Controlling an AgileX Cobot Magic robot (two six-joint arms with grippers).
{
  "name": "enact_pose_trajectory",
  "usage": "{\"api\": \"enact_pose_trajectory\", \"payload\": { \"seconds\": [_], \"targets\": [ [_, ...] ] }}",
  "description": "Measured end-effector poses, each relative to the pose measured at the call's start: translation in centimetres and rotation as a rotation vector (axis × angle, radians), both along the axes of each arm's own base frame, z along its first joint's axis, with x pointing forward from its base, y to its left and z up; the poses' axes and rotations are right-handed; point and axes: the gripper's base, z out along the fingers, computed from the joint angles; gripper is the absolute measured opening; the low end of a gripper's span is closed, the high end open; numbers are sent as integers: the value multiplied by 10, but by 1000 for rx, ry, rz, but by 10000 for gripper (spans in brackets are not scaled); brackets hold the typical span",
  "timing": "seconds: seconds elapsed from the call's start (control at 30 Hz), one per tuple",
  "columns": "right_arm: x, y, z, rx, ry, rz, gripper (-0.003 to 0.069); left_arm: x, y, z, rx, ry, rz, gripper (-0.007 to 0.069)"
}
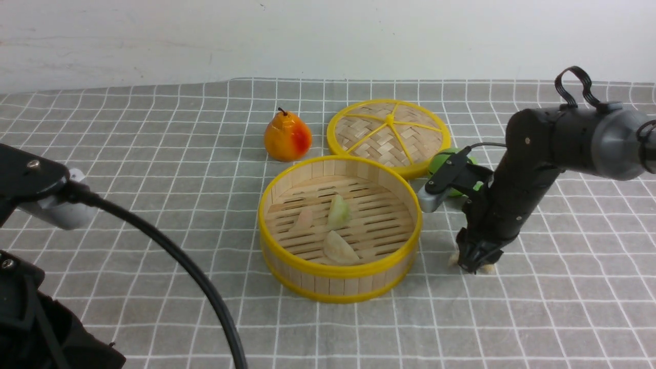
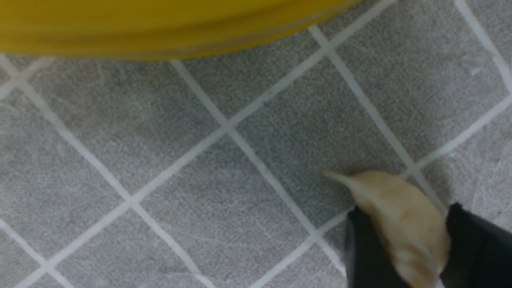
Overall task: Put the dumplings into the steamer on the table with the grey tablecloth.
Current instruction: 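Reach for and grasp a dumpling lying on the table beside the steamer, then place the dumpling in the bamboo steamer basket with the right gripper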
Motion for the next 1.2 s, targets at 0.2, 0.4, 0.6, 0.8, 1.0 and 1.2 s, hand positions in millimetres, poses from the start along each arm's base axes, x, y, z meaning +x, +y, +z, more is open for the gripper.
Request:
{"api": "enact_pose_trajectory", "payload": {
  "seconds": [0.2, 0.4, 0.6, 0.8, 1.0, 1.2],
  "targets": [
    [-2, 0, 6, 9, 2, -6, 181, 0, 0, 0, -1, -2, 0, -13],
    [-6, 11, 58, 55, -42, -51, 181, 0, 0, 0, -2, -3, 1, -11],
    [-19, 65, 131, 288, -164, -106, 181, 1, 0, 0, -5, -8, 2, -6],
    [-5, 98, 88, 313, -136, -124, 181, 1, 0, 0, -5, -6, 1, -3],
    [15, 105, 35, 305, -106, -223, 181, -10, 6, -5, -10, -3, 15, 0],
    [19, 104, 30, 297, -120, -270, 337, -36, 24, -22, -50, -97, 53, 4]
  ]
}}
